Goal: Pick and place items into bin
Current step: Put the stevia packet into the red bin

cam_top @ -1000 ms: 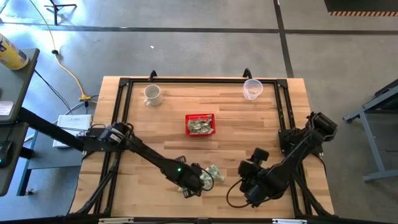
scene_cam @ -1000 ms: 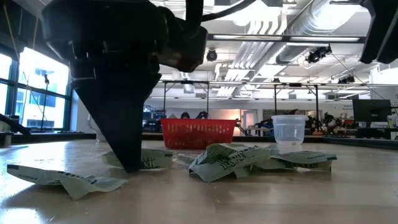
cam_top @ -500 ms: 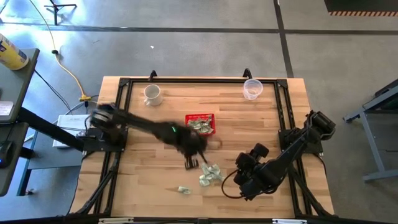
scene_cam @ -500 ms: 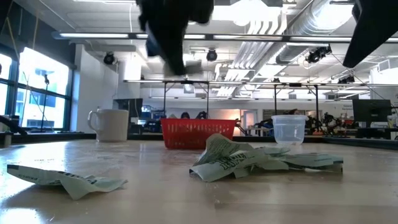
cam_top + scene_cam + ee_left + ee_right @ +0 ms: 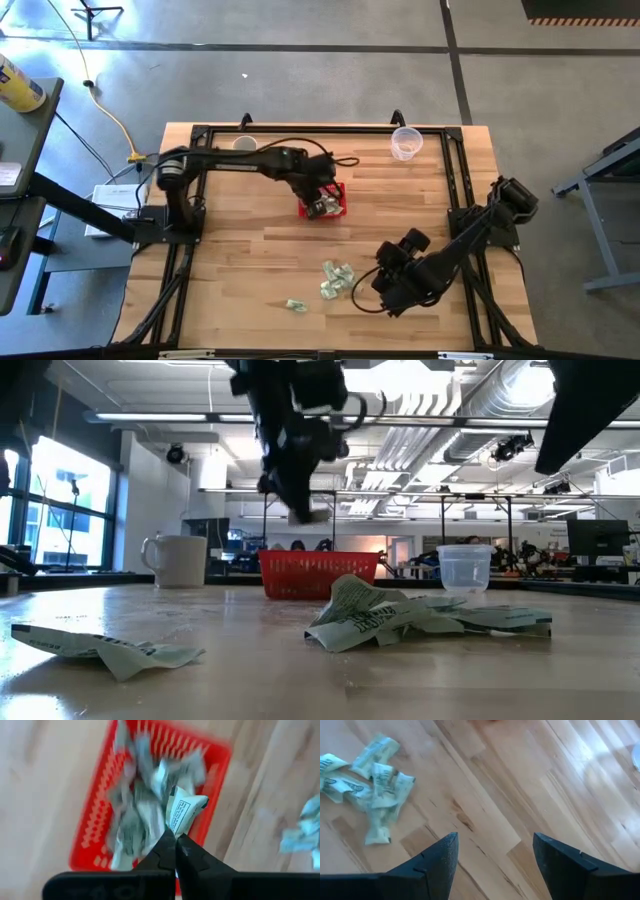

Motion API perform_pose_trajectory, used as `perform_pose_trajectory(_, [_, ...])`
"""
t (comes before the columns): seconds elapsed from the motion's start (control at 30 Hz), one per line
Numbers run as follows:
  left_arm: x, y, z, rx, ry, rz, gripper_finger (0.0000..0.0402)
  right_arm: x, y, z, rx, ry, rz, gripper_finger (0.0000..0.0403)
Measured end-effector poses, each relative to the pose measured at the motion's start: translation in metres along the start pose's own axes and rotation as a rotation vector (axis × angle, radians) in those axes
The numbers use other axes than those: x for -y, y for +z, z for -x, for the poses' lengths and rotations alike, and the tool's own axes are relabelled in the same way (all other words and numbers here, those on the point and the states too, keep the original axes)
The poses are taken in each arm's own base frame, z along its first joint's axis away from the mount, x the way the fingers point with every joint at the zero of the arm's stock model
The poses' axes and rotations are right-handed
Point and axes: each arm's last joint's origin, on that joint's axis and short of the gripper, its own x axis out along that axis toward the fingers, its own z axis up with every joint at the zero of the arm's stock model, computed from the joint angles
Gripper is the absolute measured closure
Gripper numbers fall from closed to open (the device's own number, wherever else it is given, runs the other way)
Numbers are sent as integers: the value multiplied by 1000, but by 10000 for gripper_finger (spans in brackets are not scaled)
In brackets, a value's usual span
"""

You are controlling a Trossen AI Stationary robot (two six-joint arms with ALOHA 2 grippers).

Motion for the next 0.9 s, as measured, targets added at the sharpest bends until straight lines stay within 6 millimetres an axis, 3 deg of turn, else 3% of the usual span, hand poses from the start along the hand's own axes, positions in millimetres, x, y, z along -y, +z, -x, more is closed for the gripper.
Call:
perform_pose_trajectory(0.1, [-1, 0, -20, -44, -7, 2, 336, -3, 4, -2, 10, 34, 20, 155])
perform_pose_trajectory(0.23, [-3, -1, -26, -53, 100, -13, 253, -9, 5, -2, 23, 80, 55, 155])
perform_pose_trajectory(0.33, [-5, -5, -17, -92, 108, 9, 183, -13, 4, -1, 38, 117, 109, 155])
perform_pose_trajectory(0.4, [2, -8, 3, -80, 66, -5, 143, -18, 3, 0, 58, 149, 182, 155])
perform_pose_trajectory(0.53, [43, -28, 42, -55, -12, -117, 89, -34, -2, -5, 74, 207, 399, 155])
perform_pose_trajectory(0.67, [90, -59, 68, -8, -31, -235, 76, -54, -6, -21, 51, 274, 502, 155])
perform_pose_trajectory(0.73, [110, -78, 68, -9, -32, -235, 80, -63, -8, -29, 35, 309, 509, 155])
perform_pose_trajectory(0.9, [157, -126, 42, 22, -129, -287, 97, -67, -10, -37, 28, 297, 529, 155])
